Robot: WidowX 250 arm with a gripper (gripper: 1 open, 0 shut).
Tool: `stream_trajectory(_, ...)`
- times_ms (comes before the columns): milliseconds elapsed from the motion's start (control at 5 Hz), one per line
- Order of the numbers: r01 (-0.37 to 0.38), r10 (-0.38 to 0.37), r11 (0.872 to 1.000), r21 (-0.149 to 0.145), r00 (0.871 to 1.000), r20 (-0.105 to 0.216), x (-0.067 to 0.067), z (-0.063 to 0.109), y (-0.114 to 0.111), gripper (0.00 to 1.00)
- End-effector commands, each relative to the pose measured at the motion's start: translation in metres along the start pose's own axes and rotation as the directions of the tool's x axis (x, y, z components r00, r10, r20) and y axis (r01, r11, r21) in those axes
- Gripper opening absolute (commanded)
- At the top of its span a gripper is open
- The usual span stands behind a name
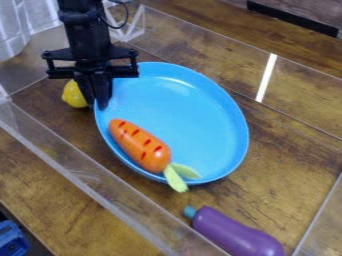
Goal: Move the carrot to the right side
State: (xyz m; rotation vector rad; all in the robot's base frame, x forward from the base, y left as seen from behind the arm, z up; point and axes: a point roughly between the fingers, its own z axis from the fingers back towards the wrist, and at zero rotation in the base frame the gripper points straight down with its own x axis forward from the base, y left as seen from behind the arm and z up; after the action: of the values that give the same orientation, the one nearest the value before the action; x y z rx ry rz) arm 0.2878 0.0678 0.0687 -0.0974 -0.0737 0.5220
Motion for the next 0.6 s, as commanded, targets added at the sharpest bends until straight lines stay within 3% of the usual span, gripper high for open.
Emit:
stream_trajectory(0,-0.008,0.009,1.000,-0.004,0.995,0.096,0.011,0.013,-0.010,0.00)
stream_trajectory(200,0.023,-0.023,1.000,0.001,0.995,0.095,0.006,0.021,-0.011,0.00)
stream_trajectory(400,0.051,-0.051,0.999,0.002,0.995,0.089,0.001,0.018,-0.014,0.00)
